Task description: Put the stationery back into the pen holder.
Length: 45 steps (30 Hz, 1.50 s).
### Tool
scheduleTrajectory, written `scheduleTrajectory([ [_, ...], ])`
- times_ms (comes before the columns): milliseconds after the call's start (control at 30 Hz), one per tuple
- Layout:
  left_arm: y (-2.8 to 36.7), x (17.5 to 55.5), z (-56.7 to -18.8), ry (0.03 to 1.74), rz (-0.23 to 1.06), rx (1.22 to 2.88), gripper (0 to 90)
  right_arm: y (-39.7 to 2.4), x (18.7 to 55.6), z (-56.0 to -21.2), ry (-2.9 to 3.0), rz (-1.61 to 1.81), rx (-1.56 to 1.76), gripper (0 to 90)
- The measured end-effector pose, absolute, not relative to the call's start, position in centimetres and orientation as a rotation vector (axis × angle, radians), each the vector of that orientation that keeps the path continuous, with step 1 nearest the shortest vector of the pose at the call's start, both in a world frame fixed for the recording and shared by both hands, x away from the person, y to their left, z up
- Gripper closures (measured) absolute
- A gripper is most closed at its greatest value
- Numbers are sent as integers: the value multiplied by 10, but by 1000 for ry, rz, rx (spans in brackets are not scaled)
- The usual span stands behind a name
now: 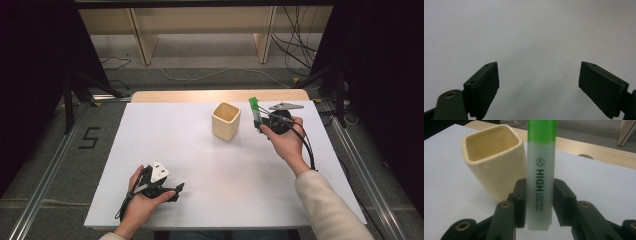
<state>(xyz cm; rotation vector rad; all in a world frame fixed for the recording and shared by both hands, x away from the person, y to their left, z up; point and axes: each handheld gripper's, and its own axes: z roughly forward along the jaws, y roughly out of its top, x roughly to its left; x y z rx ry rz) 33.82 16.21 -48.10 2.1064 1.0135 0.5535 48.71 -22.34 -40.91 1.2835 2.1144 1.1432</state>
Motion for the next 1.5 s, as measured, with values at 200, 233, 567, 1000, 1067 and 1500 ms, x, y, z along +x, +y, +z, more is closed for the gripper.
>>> scheduleTrajectory([
  [200, 162, 338, -481, 1013, 553, 2106, 166, -217, 491, -405, 2113, 1151, 1269, 662],
  [233, 162, 338, -481, 1010, 553, 2111, 166, -216, 492, -404, 2112, 1160, 1258, 662],
  [567, 162, 338, -481, 1013, 552, 2103, 166, -204, 498, -398, 2102, 1181, 1255, 662],
  [1000, 162, 338, -481, 1012, 550, 2103, 166, -196, 505, -392, 2084, 1204, 1239, 662],
  [1067, 162, 338, -481, 1011, 551, 2103, 166, -195, 506, -390, 2084, 1202, 1237, 662],
  [1500, 162, 338, -480, 1009, 548, 2102, 166, -179, 515, -385, 2076, 1237, 1213, 662],
])
